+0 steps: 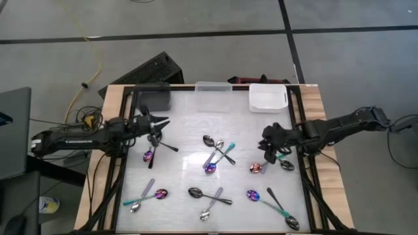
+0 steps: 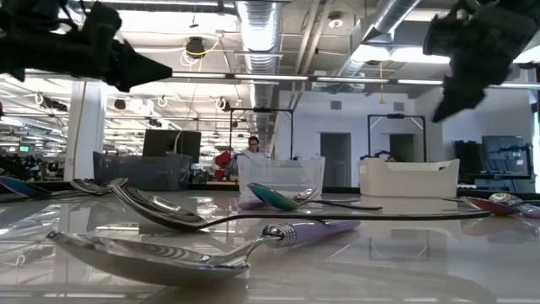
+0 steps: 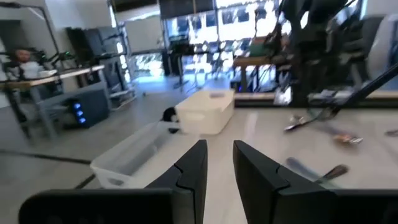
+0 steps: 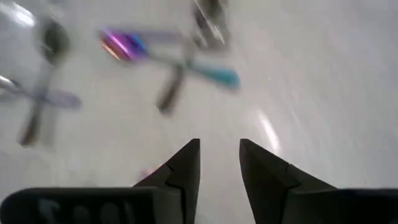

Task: Sort silverware by color (type)
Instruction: Put the black spoon into the white bin

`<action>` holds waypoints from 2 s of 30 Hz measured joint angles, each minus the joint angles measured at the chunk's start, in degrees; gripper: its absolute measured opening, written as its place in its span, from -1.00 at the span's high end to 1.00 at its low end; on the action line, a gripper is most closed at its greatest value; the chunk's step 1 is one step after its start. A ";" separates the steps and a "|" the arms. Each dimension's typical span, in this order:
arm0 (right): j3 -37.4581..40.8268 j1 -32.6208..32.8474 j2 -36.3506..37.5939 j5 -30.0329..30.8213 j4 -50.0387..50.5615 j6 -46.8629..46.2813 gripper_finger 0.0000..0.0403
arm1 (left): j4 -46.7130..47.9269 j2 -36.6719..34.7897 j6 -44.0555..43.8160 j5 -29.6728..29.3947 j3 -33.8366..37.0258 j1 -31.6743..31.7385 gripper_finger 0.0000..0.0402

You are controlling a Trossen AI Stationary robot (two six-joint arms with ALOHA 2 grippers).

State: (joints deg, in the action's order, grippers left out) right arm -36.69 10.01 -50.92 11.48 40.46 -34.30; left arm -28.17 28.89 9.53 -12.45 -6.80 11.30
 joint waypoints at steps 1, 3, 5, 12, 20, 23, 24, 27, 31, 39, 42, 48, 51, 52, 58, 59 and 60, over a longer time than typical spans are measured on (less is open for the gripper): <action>-1.73 0.12 -1.53 -0.20 4.90 -3.38 0.32 | 0.12 1.56 0.38 0.00 -0.76 0.49 0.67; -4.15 -0.16 -4.28 -1.52 12.37 -9.69 0.30 | 0.25 4.21 0.51 0.02 -2.27 1.33 0.67; -5.02 -0.98 -6.42 -3.57 17.23 -14.19 0.28 | 0.09 6.18 0.30 0.02 -3.62 1.79 0.66; -3.77 -6.13 -13.16 -5.99 18.47 -14.91 -0.01 | 0.22 10.54 -0.14 1.70 -5.81 2.39 0.51; -3.27 -11.36 -20.17 -7.77 13.69 -4.28 -0.29 | 0.72 11.61 -3.55 1.74 -6.19 2.38 0.34; -3.23 -11.69 -22.77 -7.71 13.66 -3.18 -0.30 | 0.79 11.58 -4.62 1.75 -6.19 2.38 0.34; -3.23 -11.54 -23.63 -7.71 13.44 -3.05 -0.29 | 0.95 11.60 -4.72 1.75 -6.19 2.38 0.34; -3.23 -10.80 -26.18 -7.20 12.10 -2.53 -0.29 | 1.29 11.60 -4.72 1.75 -6.19 2.38 0.34; -3.25 -9.39 -29.05 -7.13 10.44 -1.88 -0.29 | 1.29 11.60 -4.69 1.68 -6.19 2.38 0.34; -3.60 -8.49 -34.55 -7.10 9.31 -0.80 -0.28 | 1.54 11.58 -4.76 1.65 -6.19 2.38 0.34; -3.59 -8.49 -35.23 -7.74 7.98 0.45 -0.17 | 1.86 11.58 -4.91 1.63 -6.21 2.38 0.34; -3.45 -8.53 -35.08 -10.17 6.64 1.79 0.43 | 1.85 11.58 -5.78 1.60 -6.21 2.38 0.34; -3.52 -8.49 -35.08 -10.24 6.63 2.23 0.77 | 1.84 11.58 -5.84 1.54 -6.21 2.38 0.34; -3.68 -8.49 -34.97 -9.66 7.35 2.67 0.86 | 1.84 11.58 -5.87 1.53 -6.21 2.38 0.34; -5.49 -8.49 -32.66 -8.36 7.44 4.34 0.87 | 1.76 11.58 -6.29 1.53 -6.23 2.37 0.34; -6.11 -8.49 -31.62 -8.11 7.18 4.70 0.87 | 1.78 11.58 -6.32 1.58 -6.23 2.38 0.34; -7.18 -8.52 -30.20 -7.45 6.98 5.10 0.87 | 1.72 11.58 -6.32 1.62 -6.23 2.38 0.34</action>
State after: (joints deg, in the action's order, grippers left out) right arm -43.88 1.49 -81.12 4.03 47.44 -29.21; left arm -26.45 40.47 3.20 -10.82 -13.04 13.67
